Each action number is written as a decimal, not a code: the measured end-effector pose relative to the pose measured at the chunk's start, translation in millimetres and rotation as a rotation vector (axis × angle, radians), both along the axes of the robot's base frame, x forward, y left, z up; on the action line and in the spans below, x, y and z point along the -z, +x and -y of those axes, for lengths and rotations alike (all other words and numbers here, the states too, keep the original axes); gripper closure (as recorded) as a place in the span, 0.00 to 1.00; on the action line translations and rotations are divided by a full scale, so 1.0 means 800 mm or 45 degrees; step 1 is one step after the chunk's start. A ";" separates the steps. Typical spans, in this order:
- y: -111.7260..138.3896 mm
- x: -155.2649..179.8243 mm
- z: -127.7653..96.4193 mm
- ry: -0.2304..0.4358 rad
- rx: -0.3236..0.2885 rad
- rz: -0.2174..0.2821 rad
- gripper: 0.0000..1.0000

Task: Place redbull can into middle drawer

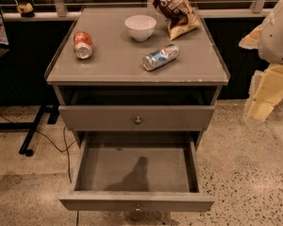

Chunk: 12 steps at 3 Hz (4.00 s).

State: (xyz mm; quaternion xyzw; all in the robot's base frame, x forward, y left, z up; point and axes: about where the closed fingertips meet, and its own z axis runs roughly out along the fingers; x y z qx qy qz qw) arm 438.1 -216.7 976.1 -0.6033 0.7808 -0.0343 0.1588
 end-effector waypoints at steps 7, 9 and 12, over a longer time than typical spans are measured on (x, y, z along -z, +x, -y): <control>0.129 0.059 -0.040 0.139 -0.565 -0.018 0.00; 0.156 0.060 -0.049 0.134 -0.650 0.020 0.00; 0.301 0.076 -0.088 0.070 -0.918 0.089 0.00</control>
Offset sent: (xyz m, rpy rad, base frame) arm 0.0027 -0.0035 0.0019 0.0318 -0.0255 0.0061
